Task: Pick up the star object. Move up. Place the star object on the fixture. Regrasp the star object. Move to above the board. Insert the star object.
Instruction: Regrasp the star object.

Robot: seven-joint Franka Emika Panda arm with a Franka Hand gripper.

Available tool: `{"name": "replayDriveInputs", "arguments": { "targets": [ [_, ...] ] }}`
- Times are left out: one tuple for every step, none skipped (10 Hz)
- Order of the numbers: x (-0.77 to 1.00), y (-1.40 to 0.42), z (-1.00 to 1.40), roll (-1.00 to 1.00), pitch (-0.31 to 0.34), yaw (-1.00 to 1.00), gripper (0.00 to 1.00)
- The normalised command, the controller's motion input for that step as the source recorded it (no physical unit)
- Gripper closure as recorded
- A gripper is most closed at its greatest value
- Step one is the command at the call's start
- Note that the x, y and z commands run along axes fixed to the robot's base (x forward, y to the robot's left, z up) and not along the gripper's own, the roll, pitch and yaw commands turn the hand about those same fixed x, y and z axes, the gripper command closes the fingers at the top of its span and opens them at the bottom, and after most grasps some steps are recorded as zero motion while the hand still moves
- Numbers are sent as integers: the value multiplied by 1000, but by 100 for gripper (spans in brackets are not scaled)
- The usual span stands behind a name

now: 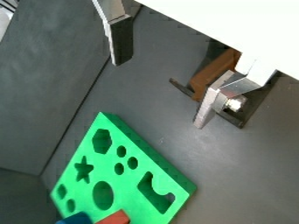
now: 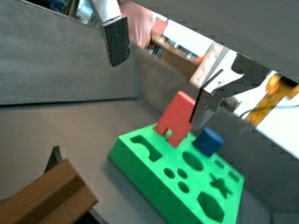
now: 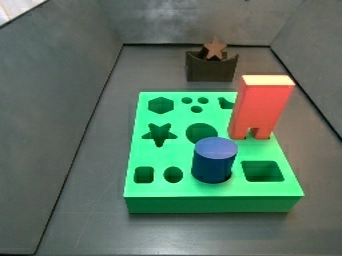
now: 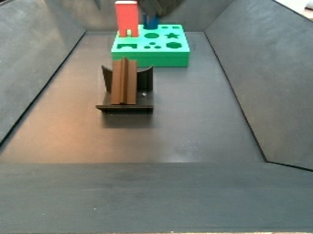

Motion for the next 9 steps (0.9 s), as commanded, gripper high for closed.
{"name": "replayDriveInputs", "arguments": {
  "targets": [
    [-37, -81, 9, 1000, 35, 33, 0],
    [-30, -25, 22, 1000, 37, 34, 0],
    [-18, -34, 10, 1000, 35, 34, 0],
    [-31, -35, 10, 1000, 30, 34, 0],
    [-36, -28, 10, 1000, 25, 34, 0],
    [-39, -26, 6, 1000, 20, 35, 0],
    [-38, -24, 2, 1000, 15, 35, 0],
    [-38, -22, 7, 1000, 9, 36, 0],
    [-31, -24, 3, 1000, 3, 37, 0]
  ]
}}
